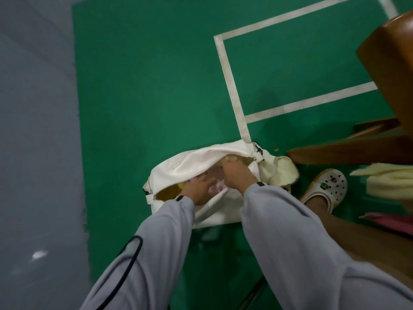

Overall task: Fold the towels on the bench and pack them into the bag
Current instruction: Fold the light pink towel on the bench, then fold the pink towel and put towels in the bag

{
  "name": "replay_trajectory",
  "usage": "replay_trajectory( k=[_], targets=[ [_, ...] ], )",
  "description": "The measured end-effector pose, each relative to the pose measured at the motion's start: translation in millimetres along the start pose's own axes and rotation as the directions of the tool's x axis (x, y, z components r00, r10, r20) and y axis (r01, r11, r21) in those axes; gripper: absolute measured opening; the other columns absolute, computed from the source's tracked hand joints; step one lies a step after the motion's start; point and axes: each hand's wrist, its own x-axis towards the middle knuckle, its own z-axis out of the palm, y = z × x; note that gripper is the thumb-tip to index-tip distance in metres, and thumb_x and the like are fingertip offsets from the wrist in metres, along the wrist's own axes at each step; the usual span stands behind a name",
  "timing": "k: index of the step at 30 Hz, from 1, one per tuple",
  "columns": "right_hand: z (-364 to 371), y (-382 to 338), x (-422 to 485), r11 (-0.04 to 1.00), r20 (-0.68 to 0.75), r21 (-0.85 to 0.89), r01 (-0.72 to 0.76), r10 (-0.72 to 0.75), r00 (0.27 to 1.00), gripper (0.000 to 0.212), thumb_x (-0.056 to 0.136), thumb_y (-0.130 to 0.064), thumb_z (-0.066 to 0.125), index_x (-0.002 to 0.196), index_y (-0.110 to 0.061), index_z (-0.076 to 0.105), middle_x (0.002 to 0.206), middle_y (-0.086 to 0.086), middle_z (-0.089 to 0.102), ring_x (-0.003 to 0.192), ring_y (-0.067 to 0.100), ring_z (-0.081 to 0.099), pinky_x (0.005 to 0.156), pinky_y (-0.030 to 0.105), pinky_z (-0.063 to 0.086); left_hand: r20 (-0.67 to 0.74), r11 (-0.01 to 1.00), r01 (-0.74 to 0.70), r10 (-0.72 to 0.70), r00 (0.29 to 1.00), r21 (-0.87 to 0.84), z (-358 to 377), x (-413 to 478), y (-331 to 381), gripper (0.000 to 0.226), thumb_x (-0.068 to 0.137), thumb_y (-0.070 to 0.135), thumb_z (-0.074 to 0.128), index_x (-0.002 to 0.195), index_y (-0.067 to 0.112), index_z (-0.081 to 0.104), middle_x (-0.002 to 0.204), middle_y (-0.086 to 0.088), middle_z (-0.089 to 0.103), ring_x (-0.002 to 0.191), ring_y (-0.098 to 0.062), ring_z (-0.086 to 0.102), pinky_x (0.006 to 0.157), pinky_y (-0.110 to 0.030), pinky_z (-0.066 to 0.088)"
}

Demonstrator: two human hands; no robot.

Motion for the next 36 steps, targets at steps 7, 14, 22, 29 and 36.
replay_trajectory(
  k=[7,14,22,29,36],
  targets=[
    [-28.7,-24.6,-29.7,0.980,0.021,-0.197,0.039,-0.036,0.999,0.039,0.096,-0.016,0.052,0.135,-0.014,0.055,0.135,0.016,0.054,0.127,0.037,0.050,0.108,0.050,0.040,-0.086,0.974,-0.102,0.086,0.993,-0.201,-59.5,-17.0,7.7,0.035,0.101,0.044,0.047,0.131,0.031,0.058,0.127,-0.007,0.067,0.114,-0.032,0.063,0.098,-0.045,0.051],
    [-105.4,-42.7,-96.6,0.977,-0.051,-0.214,-0.010,-0.001,0.999,0.043,0.097,-0.028,0.055,0.138,-0.015,0.051,0.139,0.012,0.049,0.132,0.036,0.043,0.113,0.054,0.030,-0.184,0.988,-0.156,0.152,0.971,-0.010,-145.4,-72.2,39.0,0.031,0.100,0.036,0.053,0.119,0.015,0.066,0.122,-0.013,0.069,0.108,-0.035,0.064,0.088,-0.041,0.053],
    [-233.4,6.5,-226.5,0.967,-0.304,-0.162,-0.196,0.140,0.942,0.050,0.094,-0.023,0.055,0.142,-0.017,0.047,0.139,0.016,0.049,0.131,0.039,0.045,0.112,0.055,0.032,-0.465,0.942,-0.336,0.307,0.830,0.022,-279.1,-167.2,135.0,0.034,0.098,0.045,0.055,0.124,0.027,0.068,0.126,-0.005,0.070,0.115,-0.029,0.065,0.099,-0.043,0.052],
    [-306.4,41.3,-337.5,0.960,-0.502,-0.052,-0.275,0.213,0.838,0.051,0.090,-0.021,0.055,0.141,-0.018,0.049,0.137,0.012,0.050,0.127,0.038,0.048,0.106,0.053,0.041,-0.575,0.877,-0.476,0.426,0.699,0.071,-338.0,-258.6,244.6,0.026,0.098,0.033,0.058,0.114,0.020,0.074,0.116,-0.009,0.074,0.105,-0.030,0.067,0.093,-0.041,0.053],
    [-332.3,95.0,-469.6,0.917,-0.633,0.062,-0.393,0.341,0.695,0.056,0.090,-0.026,0.055,0.144,-0.015,0.043,0.143,0.010,0.051,0.128,0.035,0.051,0.104,0.049,0.042,-0.683,0.667,-0.678,0.342,0.645,-0.307,-362.5,-326.7,392.9,0.021,0.086,0.009,0.064,0.101,0.018,0.076,0.102,-0.010,0.076,0.094,-0.023,0.069,0.083,-0.035,0.055]
  ],
)
